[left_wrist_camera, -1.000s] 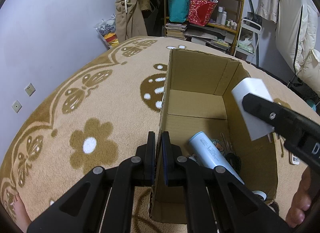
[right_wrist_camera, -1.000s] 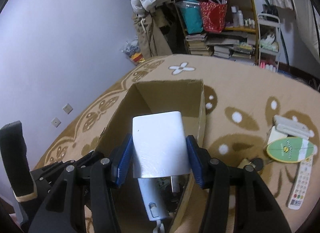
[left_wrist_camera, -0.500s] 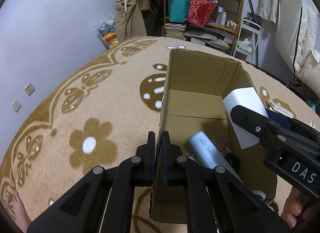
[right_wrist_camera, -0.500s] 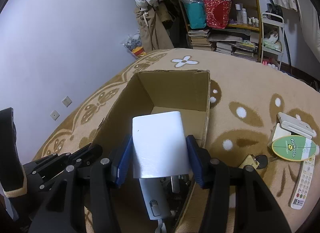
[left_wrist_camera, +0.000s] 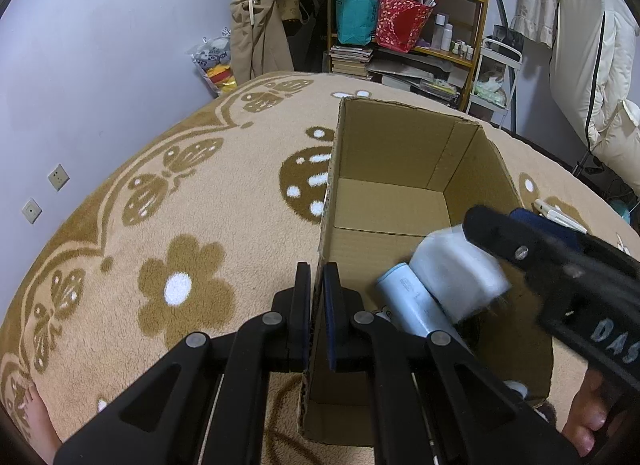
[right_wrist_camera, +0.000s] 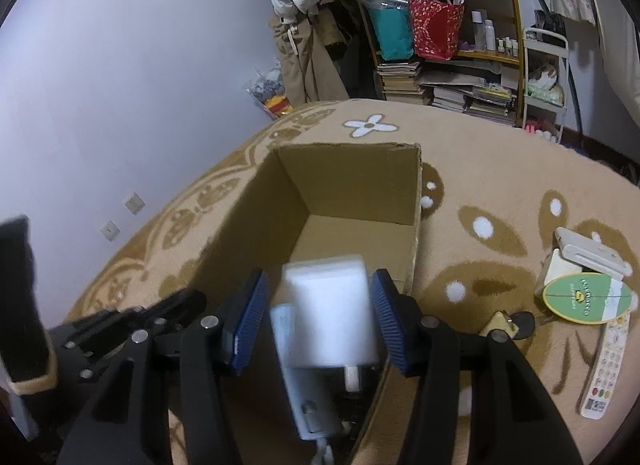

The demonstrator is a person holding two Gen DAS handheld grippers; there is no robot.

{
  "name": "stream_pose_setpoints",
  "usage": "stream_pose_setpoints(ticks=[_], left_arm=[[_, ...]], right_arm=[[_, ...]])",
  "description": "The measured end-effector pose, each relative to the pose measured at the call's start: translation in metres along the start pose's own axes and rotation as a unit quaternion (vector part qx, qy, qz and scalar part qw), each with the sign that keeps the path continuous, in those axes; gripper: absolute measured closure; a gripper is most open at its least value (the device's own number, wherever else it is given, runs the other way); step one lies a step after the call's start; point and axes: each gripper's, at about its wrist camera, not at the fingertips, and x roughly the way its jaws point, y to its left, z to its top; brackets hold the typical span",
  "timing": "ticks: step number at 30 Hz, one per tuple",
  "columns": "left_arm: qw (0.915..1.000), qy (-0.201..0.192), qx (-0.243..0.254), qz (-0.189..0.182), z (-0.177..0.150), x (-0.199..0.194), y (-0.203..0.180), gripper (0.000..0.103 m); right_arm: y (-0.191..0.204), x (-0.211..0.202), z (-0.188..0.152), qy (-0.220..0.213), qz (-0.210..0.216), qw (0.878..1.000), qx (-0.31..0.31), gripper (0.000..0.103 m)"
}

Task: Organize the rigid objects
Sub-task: 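Lower the charger into the box and open the right gripper, then move the right gripper over the gold NFC card tag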

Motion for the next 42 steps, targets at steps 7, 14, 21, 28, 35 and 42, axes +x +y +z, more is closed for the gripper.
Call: stream_pose_setpoints(ticks=[7,14,21,28,35,42], left_arm=[[1.0,-0.001,-0.003,-0.002,-0.001,-0.006,-0.003,0.098],[1.0,-0.002,0.001,0.002,-0.001,-0.004,-0.005,0.098],[1.0,-0.001,0.0,0.001,0.0,-0.003,-0.004,0.098],[1.0,-0.001,0.0,0.001,0.0,-0.002,-0.004,0.098],[1.0,-0.002,0.001,0.001,0.0,-0.001,-0.002,0.098],[1.0,-0.002,0.002,0.001,0.0,-0.001,-0.001,0.098]], right_arm=[[-0.006,-0.029,0.008,-0.042,-0.041,0.998,-0.012,0.019],[-0.036,-0.05,0.016,-0.075,-0.111,0.991,0.001,0.0],[-0.084,-0.04,0.005,-0.049,-0.142,0.987,0.057,0.0],[-0.123,-0.021,-0.017,-0.013,-0.171,0.979,0.114,0.0],[-0.131,0.003,-0.033,0.014,-0.183,0.974,0.13,0.0],[-0.134,0.027,-0.048,0.032,-0.177,0.973,0.144,0.0]])
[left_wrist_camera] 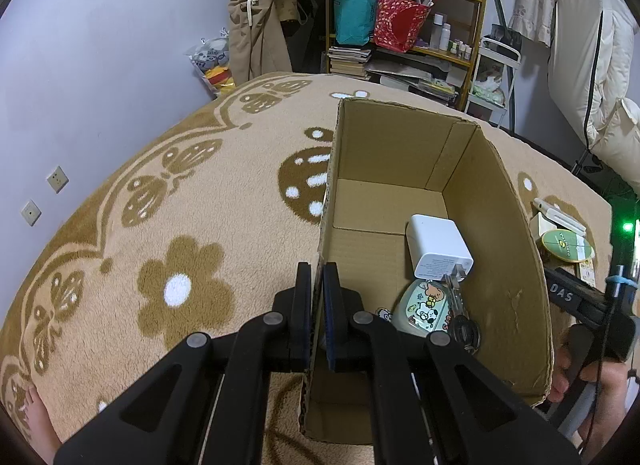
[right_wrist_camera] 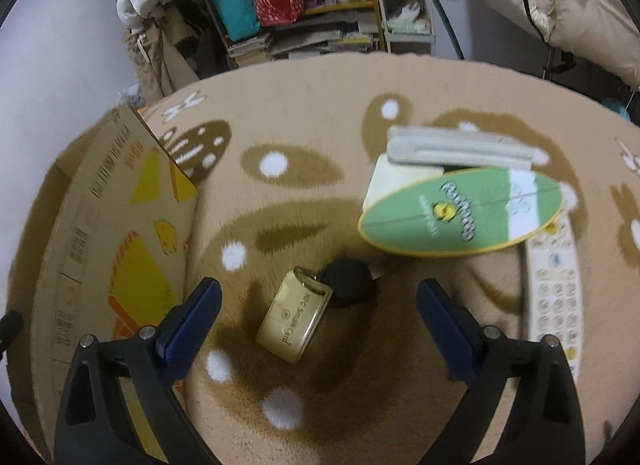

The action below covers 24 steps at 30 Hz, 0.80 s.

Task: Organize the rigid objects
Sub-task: 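Move the right gripper over the gold NFC card tag, then close the right gripper on the card tag's ring and fob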

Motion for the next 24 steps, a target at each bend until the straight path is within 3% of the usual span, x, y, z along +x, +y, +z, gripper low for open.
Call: stream_pose_setpoints(ticks=[12,15,20,24], left_arm=[[1.0,0.0,0.0,0.0,0.0,0.0,0.0,0.098],[1.0,0.0,0.0,0.0,0.0,0.0,0.0,0.098],[1.0,0.0,0.0,-0.002,0.0,0.0,0.001,0.098],[1.0,0.0,0.002,0.002,0.0,0.0,0.0,0.098]], right_arm=[[-0.001,0.012,-0.007,-0.011,-0.019,1.0,0.007,0.0],[0.007,0.015,-0.008,-0.009,-0.045,0.999,-0.011,0.0],[0.012,0.017,-0.01,-0.01,-0.069,0.997,-0.033,0.005],[0.009,0.016,-0.008,-0.006,-0.081,0.997,-0.016,0.011]])
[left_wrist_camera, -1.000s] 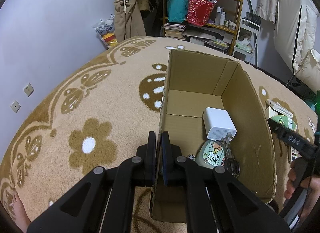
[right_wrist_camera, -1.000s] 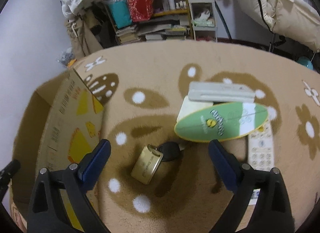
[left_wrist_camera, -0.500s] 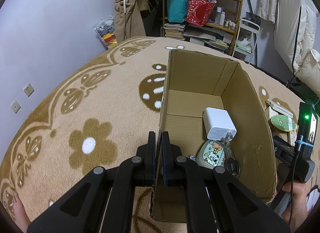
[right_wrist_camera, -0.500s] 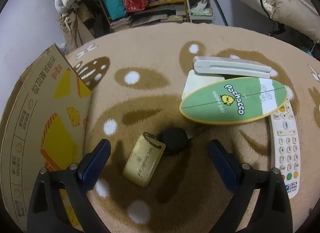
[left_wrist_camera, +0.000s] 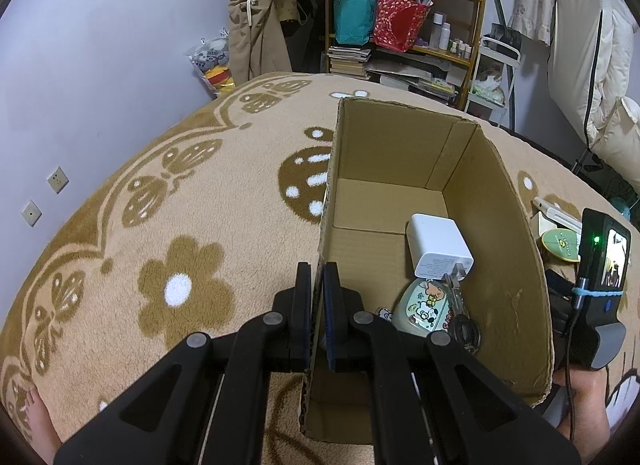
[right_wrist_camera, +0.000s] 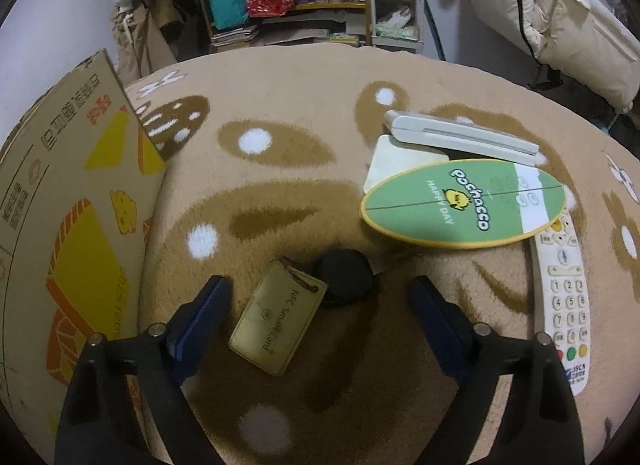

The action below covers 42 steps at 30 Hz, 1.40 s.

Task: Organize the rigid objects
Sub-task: 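Close the right gripper on the card tag's ring and fob, then lift the card tag with the right gripper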

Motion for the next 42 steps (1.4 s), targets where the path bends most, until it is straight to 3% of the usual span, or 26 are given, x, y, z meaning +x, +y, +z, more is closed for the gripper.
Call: stream_pose_setpoints(ticks=[6,10,12,16,20,33,42], left_arm=[[1.0,0.0,0.001,0.002,0.0,0.0,-0.001,0.098],[1.0,0.0,0.001,0.002,0.0,0.001,-0.001,0.098],[1.0,0.0,-0.001,0.001,0.0,0.001,0.0,0.098],[1.0,0.001,-0.001,0.001,0.0,0.002,0.001,0.098],[1.0,0.001,-0.001,0.001,0.0,0.002,0.001,0.098],[1.0,0.001,0.002,0.002,0.0,0.002,0.001,0.098],[1.0,0.001,0.002,0.002,0.0,0.004,0.003,0.098]], right_arm=[[0.006,0.001,0.003,0.008,-0.033,0.999,0.001,0.019],[0.014,-0.001,0.001,-0.002,-0.068,0.998,-0.009,0.032],[0.02,-0.003,0.0,-0.005,-0.069,0.997,-0.025,0.043],[0.021,-0.006,-0.003,-0.007,-0.059,0.998,-0.021,0.076],[0.008,-0.007,-0.005,-0.004,-0.034,0.999,0.003,0.097],[-0.014,-0.014,-0.012,0.012,0.033,0.997,0.064,0.098],[-0.037,-0.033,-0.021,0.006,0.101,0.985,0.136,0.098]])
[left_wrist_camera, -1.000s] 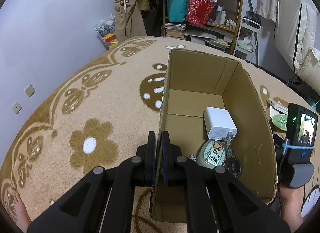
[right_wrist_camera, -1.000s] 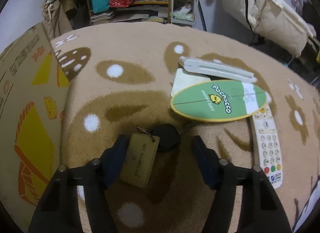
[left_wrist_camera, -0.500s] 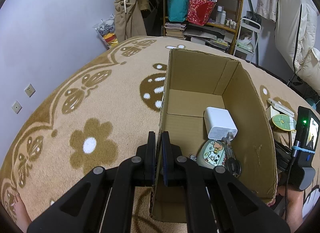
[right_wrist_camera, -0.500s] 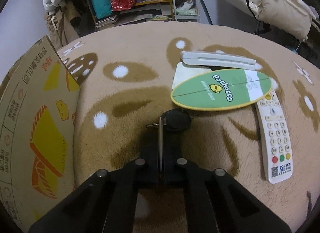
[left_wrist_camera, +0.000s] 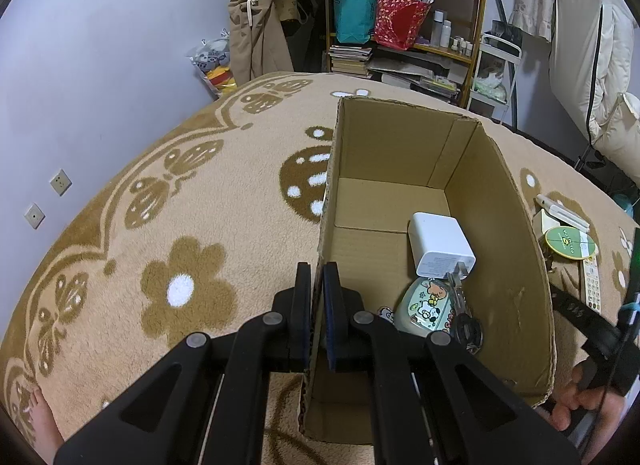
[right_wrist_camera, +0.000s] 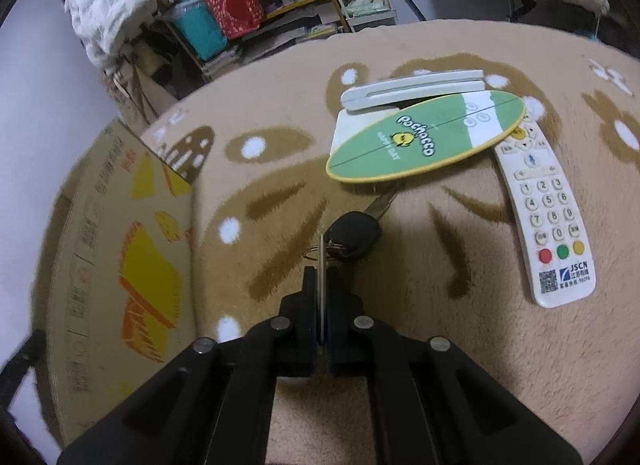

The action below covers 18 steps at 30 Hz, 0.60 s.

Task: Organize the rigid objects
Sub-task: 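Lift the card tag with the right gripper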

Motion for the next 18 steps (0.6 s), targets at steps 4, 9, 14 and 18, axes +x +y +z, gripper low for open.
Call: stream_pose_setpoints(ticks=[4,9,14,18], left_arm=[[1.0,0.0,0.0,0.0,0.0,-0.001,-0.001,0.098],[1.0,0.0,0.0,0.001,0.0,0.0,0.0,0.098],[1.0,0.0,0.0,0.001,0.0,0.0,0.0,0.098],[1.0,0.0,0.001,0.001,0.0,0.0,0.0,0.098]], right_arm=[[-0.007,-0.01,0.005,-0.016,0.014,1.0,0.012,0.098],[-0.007,-0.013,0.015,-0.027,0.016,0.999,0.016,0.098],[-0.009,-0.014,0.015,-0.027,0.026,0.999,0.01,0.098],[-0.01,-0.018,0.016,-0.032,0.04,0.999,0.005,0.098]])
